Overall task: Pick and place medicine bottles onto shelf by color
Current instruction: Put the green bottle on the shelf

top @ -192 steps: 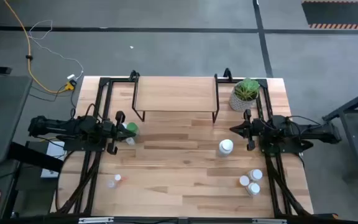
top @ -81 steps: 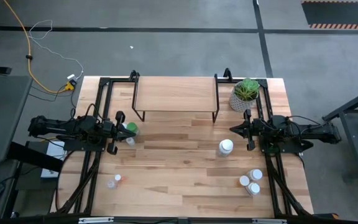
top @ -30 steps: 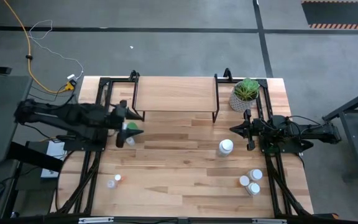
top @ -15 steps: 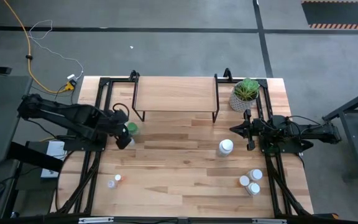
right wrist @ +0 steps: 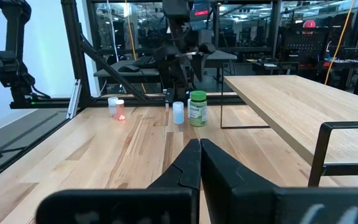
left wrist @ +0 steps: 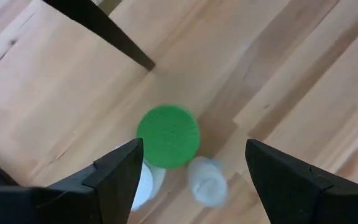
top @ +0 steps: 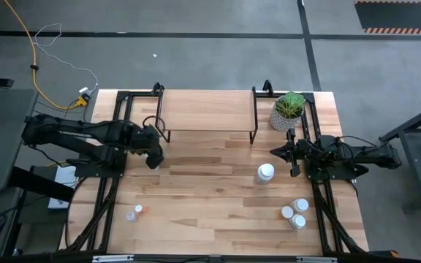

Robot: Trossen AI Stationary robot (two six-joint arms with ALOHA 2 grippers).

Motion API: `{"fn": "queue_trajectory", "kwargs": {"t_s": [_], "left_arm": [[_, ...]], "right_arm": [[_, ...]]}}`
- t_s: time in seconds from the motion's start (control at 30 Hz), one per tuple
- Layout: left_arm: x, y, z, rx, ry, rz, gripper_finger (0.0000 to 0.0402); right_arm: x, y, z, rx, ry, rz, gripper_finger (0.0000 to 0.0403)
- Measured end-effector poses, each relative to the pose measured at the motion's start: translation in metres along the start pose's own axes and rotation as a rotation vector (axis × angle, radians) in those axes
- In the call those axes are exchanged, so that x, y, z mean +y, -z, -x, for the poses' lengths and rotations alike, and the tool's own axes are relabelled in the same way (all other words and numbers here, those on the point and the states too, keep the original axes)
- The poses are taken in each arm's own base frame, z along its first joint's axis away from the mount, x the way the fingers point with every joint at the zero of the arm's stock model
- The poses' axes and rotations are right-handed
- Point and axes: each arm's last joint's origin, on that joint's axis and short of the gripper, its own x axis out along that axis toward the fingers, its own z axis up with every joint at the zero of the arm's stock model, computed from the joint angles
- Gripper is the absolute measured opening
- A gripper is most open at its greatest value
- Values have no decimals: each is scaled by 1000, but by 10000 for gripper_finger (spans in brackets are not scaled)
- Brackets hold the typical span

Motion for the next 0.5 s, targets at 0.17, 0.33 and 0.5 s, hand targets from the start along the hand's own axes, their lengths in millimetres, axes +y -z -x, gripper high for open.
{"fn": "queue_trajectory", "kwargs": {"t_s": [0.17, 0.33, 0.5], "left_arm": [[-3, -5, -14, 55, -50, -34, 273], [-5, -10, -26, 100, -96, -70, 273], [-3, -14, -34, 126, -127, -84, 273]], "right_arm": [[0, 0, 0, 0, 0, 0, 0], [0, 0, 0, 0, 0, 0, 0], [0, 0, 0, 1, 0, 0, 0]]}}
